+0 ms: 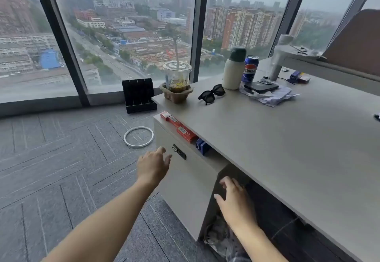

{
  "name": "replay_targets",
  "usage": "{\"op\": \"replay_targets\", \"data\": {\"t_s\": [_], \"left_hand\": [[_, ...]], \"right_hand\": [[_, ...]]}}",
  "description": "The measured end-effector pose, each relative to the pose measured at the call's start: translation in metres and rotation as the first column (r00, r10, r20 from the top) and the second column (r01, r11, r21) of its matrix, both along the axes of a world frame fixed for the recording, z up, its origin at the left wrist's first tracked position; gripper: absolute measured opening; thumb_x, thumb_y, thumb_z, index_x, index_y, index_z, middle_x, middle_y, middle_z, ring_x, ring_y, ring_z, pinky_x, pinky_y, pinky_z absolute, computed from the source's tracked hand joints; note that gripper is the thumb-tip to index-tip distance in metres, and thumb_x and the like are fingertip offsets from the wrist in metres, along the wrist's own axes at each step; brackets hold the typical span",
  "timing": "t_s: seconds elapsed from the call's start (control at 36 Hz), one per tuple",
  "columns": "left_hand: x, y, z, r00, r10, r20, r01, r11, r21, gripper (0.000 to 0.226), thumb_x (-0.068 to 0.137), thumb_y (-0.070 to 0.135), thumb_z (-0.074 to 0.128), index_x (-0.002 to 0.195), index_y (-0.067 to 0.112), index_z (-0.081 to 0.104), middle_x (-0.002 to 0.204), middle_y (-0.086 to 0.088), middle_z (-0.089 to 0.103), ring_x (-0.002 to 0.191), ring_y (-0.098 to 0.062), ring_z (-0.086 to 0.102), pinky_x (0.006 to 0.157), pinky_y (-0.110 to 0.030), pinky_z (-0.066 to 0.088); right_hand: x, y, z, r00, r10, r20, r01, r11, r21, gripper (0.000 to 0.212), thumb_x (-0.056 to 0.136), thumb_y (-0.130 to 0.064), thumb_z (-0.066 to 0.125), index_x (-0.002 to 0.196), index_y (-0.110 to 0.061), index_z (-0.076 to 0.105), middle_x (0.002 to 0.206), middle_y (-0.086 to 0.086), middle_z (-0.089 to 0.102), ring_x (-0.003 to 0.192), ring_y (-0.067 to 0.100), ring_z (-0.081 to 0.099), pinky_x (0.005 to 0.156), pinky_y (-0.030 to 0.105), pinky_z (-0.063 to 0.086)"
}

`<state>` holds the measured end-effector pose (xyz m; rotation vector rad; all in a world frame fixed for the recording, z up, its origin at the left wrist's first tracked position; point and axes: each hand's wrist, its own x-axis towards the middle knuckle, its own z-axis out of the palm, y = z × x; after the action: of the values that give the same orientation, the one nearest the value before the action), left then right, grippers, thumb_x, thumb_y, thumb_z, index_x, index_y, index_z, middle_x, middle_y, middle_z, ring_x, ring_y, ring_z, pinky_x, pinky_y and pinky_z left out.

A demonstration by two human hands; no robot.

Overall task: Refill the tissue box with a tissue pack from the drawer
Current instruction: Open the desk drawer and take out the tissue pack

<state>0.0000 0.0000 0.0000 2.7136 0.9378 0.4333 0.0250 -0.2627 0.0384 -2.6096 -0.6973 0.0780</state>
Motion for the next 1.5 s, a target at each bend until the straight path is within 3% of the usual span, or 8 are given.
{"op": "replay_targets", "data": {"t_s": [0.22,0.44,0.61,0.72,0.83,0.89,1.17,1.5], "left_hand": [[0.031,0.005,-0.004,1.0,-0.023,-0.021,0.02,0.991,-0.134,0.044,0.092,0.058,0.039,0.117,0.027,0.058,0.105,0.0,0.073,0.099,-0.026,0.066,0.074,-0.037,0.047],[0.035,0.012,-0.009,0.994,-0.09,0.066,0.101,0.979,-0.18,0.031,0.091,0.051,0.048,0.108,0.026,0.053,0.09,0.005,0.07,0.082,-0.025,0.066,0.061,-0.037,0.054],[0.038,0.018,-0.005,0.988,-0.093,0.121,0.129,0.931,-0.342,0.025,0.087,0.043,0.061,0.1,0.023,0.058,0.083,0.007,0.063,0.072,-0.019,0.06,0.055,-0.027,0.043],[0.041,0.022,-0.01,0.978,-0.046,0.205,0.152,0.826,-0.542,0.024,0.085,0.035,0.068,0.099,0.017,0.062,0.082,0.003,0.066,0.069,-0.017,0.061,0.056,-0.025,0.043],[0.041,0.021,-0.007,0.966,0.143,0.215,0.131,0.448,-0.884,0.024,0.085,0.024,0.069,0.103,0.009,0.063,0.085,-0.003,0.068,0.074,-0.018,0.057,0.062,-0.026,0.043],[0.041,0.02,-0.005,0.965,0.182,0.186,0.11,0.362,-0.926,0.023,0.085,0.024,0.069,0.103,0.011,0.063,0.086,-0.002,0.067,0.075,-0.016,0.058,0.065,-0.027,0.043],[0.048,0.015,0.002,0.948,0.307,0.084,0.035,0.162,-0.986,0.012,0.085,0.011,0.064,0.08,0.02,0.06,0.083,-0.001,0.069,0.081,-0.017,0.06,0.071,-0.03,0.039],[0.046,0.01,0.008,0.94,0.331,0.086,0.019,0.199,-0.98,0.011,0.086,0.006,0.057,0.084,0.018,0.058,0.076,-0.003,0.065,0.077,-0.015,0.057,0.068,-0.029,0.037]], "right_hand": [[0.015,0.012,-0.008,0.997,-0.068,-0.03,0.069,0.998,0.009,0.042,0.091,-0.04,0.056,0.126,-0.017,0.05,0.127,-0.001,0.059,0.116,0.02,0.055,0.088,0.031,0.049],[0.017,0.018,-0.015,0.997,-0.074,0.018,0.073,0.996,0.06,0.031,0.094,-0.041,0.051,0.11,-0.014,0.055,0.11,0.002,0.063,0.099,0.019,0.062,0.069,0.026,0.047],[0.015,0.021,-0.023,0.992,-0.125,-0.012,0.125,0.977,0.171,0.029,0.088,-0.043,0.059,0.097,-0.015,0.056,0.096,0.004,0.065,0.088,0.024,0.064,0.069,0.04,0.053],[0.016,0.021,-0.027,0.988,-0.151,-0.027,0.153,0.962,0.228,0.03,0.085,-0.043,0.065,0.092,-0.016,0.057,0.088,0.003,0.066,0.082,0.024,0.064,0.066,0.039,0.053],[0.017,0.02,-0.026,0.988,-0.153,-0.027,0.155,0.957,0.246,0.028,0.085,-0.042,0.066,0.085,-0.015,0.057,0.083,0.004,0.067,0.079,0.025,0.064,0.064,0.038,0.05],[0.017,0.02,-0.026,0.988,-0.152,-0.021,0.153,0.956,0.251,0.027,0.086,-0.041,0.065,0.084,-0.015,0.056,0.082,0.004,0.067,0.078,0.025,0.064,0.064,0.039,0.05],[0.016,0.021,-0.029,0.988,-0.151,-0.001,0.146,0.953,0.267,0.023,0.089,-0.033,0.063,0.08,-0.014,0.053,0.079,0.003,0.063,0.074,0.025,0.062,0.059,0.036,0.046],[0.015,0.018,-0.026,0.993,-0.121,-0.007,0.119,0.964,0.237,0.025,0.09,-0.036,0.06,0.076,-0.02,0.046,0.081,0.003,0.063,0.074,0.025,0.062,0.057,0.038,0.046]]}}
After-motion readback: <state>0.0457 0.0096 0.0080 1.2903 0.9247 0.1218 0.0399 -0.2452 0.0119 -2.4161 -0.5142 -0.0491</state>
